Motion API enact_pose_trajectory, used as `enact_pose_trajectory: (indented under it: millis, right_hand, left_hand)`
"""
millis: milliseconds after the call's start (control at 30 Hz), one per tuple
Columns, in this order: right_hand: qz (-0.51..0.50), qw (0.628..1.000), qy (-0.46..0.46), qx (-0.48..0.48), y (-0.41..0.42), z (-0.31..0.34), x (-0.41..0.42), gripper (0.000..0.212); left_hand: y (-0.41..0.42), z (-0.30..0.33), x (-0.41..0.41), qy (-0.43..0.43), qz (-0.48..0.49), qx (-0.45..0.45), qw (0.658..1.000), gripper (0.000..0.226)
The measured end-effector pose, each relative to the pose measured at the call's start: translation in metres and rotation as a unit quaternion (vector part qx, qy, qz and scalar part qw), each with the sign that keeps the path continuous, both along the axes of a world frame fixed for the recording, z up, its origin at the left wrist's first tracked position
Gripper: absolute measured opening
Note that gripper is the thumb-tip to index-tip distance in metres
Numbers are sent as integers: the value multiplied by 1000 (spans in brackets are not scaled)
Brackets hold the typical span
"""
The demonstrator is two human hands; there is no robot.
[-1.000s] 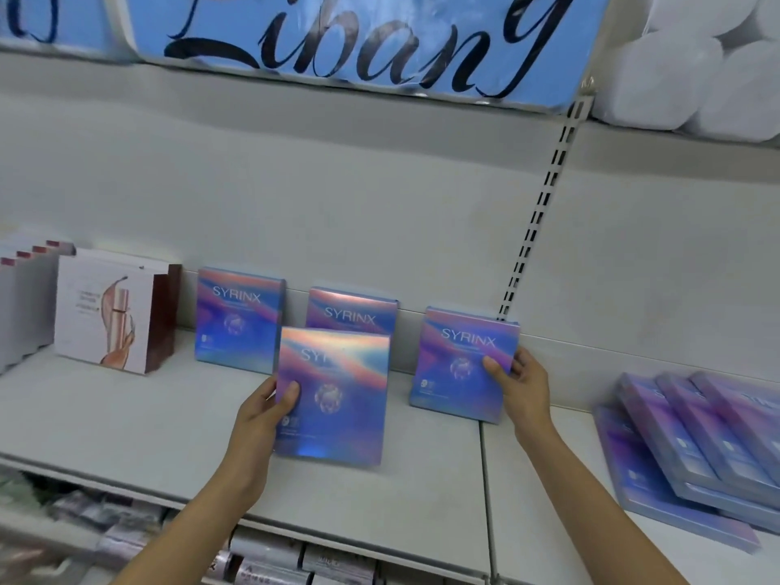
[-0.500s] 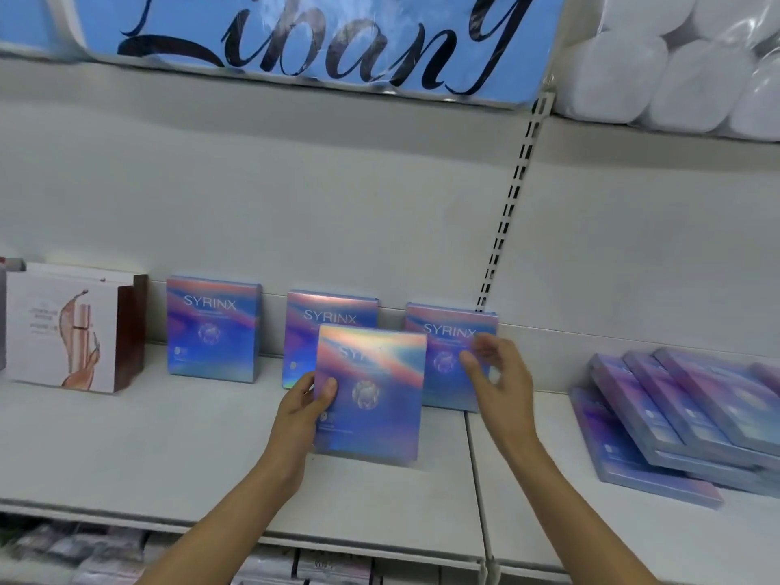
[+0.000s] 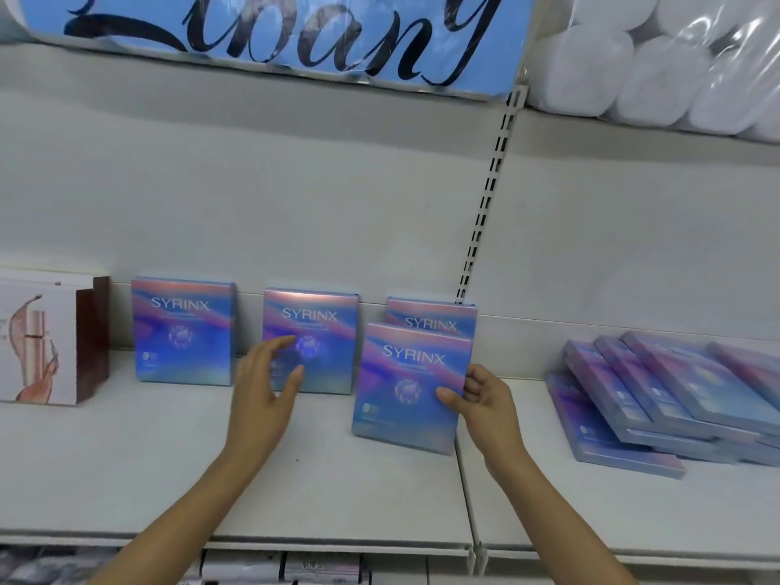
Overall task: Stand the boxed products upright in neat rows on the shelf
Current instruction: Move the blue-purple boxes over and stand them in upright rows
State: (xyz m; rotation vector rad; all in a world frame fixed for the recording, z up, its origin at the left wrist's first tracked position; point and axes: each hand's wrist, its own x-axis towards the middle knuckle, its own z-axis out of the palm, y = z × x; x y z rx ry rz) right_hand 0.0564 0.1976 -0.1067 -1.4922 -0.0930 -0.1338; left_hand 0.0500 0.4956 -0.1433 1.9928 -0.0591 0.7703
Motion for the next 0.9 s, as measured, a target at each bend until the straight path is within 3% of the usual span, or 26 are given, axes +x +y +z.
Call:
enact_pose_trajectory:
  millis: [67,133,233,367,533,667,767,900]
  right_hand:
    - [-18,1000,-3,0,-8,1,2,26]
    - [-27,999,-12,-17,-16,1,4,24]
    - [-22,1000,-20,-7,-21,2,4,24]
    - [-32,999,-29,4,-25,3,8,25]
    - [-53,997,-41,-29,-25,-1,22,27]
    - [-104,987,-66,-100,-17,-8,27,31]
    - [-170,969,-93,-151,-12,-14,28,35]
    - [-114,983,-69,-128,1,-24,32,45]
  left_hand:
    - [12,-6,4,-16,41,95,994,52]
    - [16,-12,8,-13,56,135,989,67]
    - [12,-16,15,45,29,49,997,86]
    - [20,-18,25,145,-4,-111,983,83]
    - [25,-23,26,150,2,-83,985,63]
    - [24,-22,24,114,-10,-90,989,84]
    - [25,-23,24,113,-14,-86,990,84]
    - [25,-26,26,126,-11,-85,988,82]
